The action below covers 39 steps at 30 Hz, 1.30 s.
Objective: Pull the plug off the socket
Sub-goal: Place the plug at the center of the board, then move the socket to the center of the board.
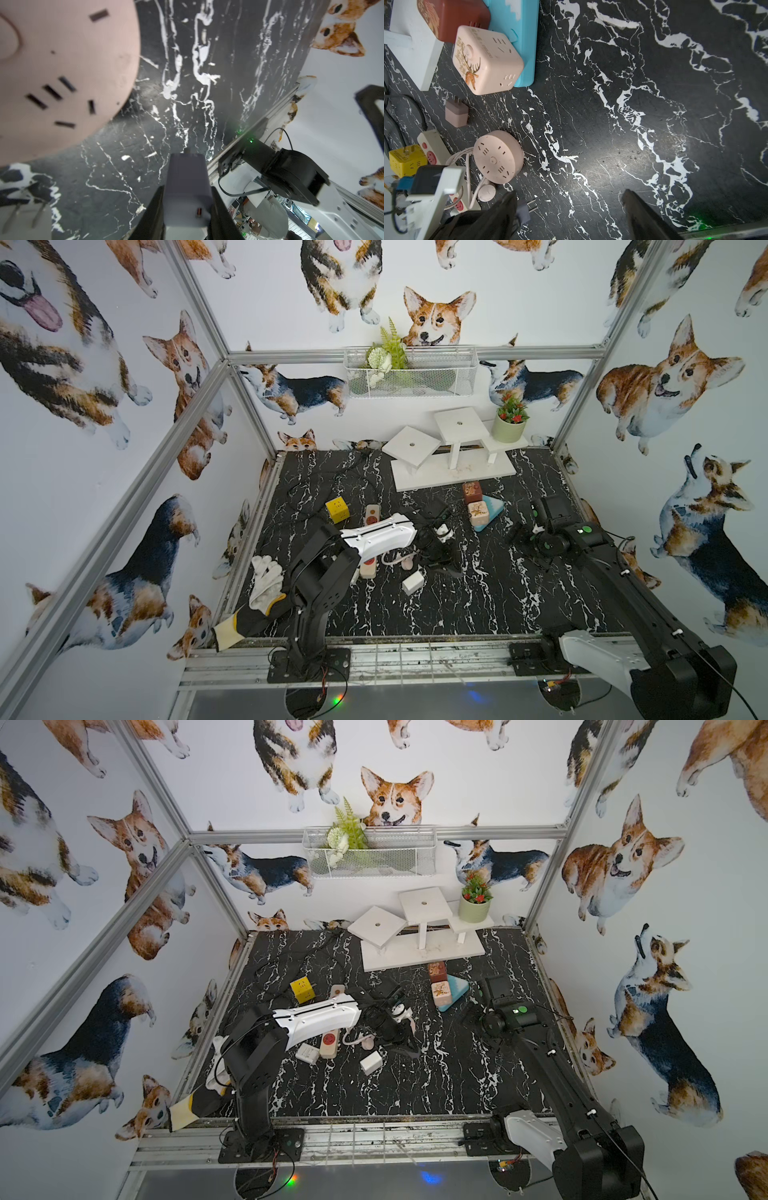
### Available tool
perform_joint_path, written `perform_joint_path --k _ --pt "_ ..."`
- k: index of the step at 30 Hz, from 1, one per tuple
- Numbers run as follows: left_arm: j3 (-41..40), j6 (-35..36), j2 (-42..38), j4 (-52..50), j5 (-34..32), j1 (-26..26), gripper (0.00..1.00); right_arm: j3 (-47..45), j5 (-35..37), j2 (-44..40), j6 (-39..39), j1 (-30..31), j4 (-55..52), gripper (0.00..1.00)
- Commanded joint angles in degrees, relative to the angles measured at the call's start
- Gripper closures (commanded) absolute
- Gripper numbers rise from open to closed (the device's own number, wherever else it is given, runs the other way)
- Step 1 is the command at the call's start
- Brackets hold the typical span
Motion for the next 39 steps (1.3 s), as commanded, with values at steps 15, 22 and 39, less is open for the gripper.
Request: perform_joint_path --k 15,22,39 --pt "-1.8 -1.1 -3.9 -0.1 -3.9 0.0 0.39 3.5 -0.7 2.8 -3.7 -0.2 -0.2 0.14" --pt "2.3 0.3 -12.2 -5.1 -15.3 4.3 0.38 9.9 -0.4 10.8 -8.6 0.0 -0.2 0.14" --pt "11.5 4.6 -6.9 4.5 -15.0 19.6 0.37 35.7 14.1 34.8 -27.3 5.9 -7.1 0.10"
